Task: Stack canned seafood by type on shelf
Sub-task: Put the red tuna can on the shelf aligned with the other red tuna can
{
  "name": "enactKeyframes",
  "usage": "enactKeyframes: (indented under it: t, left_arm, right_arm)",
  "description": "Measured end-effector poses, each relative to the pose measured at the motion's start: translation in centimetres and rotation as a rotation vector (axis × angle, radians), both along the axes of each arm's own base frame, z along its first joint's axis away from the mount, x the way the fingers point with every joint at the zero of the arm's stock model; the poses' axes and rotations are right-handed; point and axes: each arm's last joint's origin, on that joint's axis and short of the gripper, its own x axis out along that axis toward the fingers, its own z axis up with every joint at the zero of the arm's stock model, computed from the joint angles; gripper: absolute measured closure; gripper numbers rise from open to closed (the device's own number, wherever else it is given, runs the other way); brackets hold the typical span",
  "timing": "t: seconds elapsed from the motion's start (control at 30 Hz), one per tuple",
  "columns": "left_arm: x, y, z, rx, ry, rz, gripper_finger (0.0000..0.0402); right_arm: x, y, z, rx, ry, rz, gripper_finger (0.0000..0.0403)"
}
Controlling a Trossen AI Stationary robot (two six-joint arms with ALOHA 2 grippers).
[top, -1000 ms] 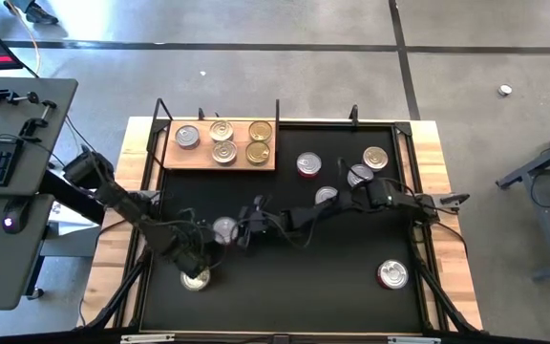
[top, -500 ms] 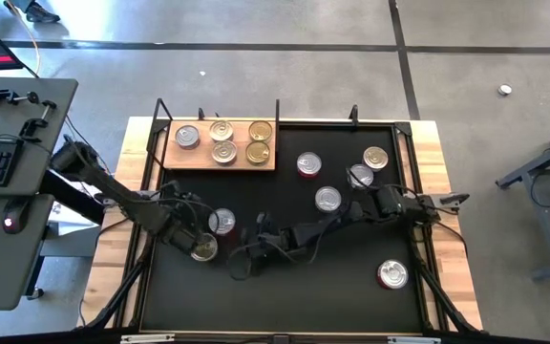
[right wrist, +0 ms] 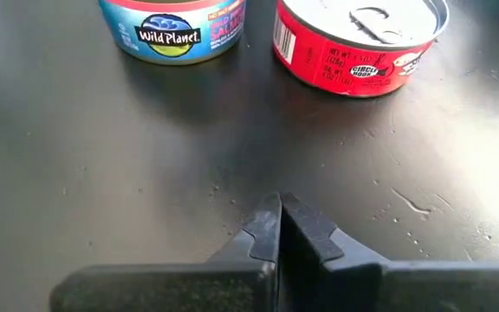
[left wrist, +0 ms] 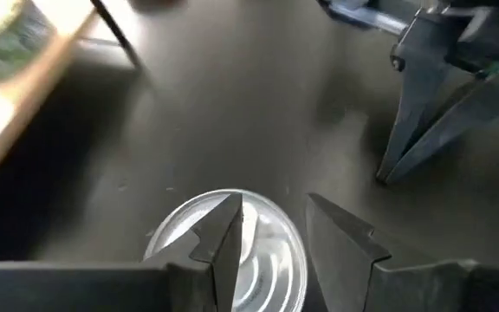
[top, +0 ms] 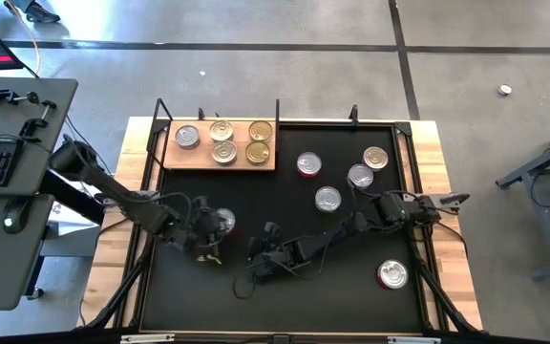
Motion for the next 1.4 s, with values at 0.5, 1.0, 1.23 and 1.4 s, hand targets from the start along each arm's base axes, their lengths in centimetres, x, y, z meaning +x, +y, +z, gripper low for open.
enactKeyframes:
  t: [0.5, 1.0, 1.23, 1.4]
  left_arm:
    - [0.3, 4.3, 0.1, 0.136, 0.293, 0.102, 0.0284]
    - [-1.0, 6.1, -2.0, 0.036, 0.199, 0.255, 0.0204]
    - [-2.4, 5.8, -3.5, 0.071, 0.259, 0.204, 0.0233]
    - [-3.0, 5.0, -3.7, 0.127, 0.308, 0.107, 0.0308]
  right_arm:
    - [0.0, 0.0, 0.0, -0.006, 0.002, 0.004, 0.0403]
    - [0.0, 0.0, 0.0, -0.008, -0.001, 0.005, 0.0403]
    - [0.0, 0.0, 0.0, -0.008, 0.0, 0.005, 0.0403]
    - [0.0, 0.0, 0.0, -0.008, 0.0, 0.005, 0.0403]
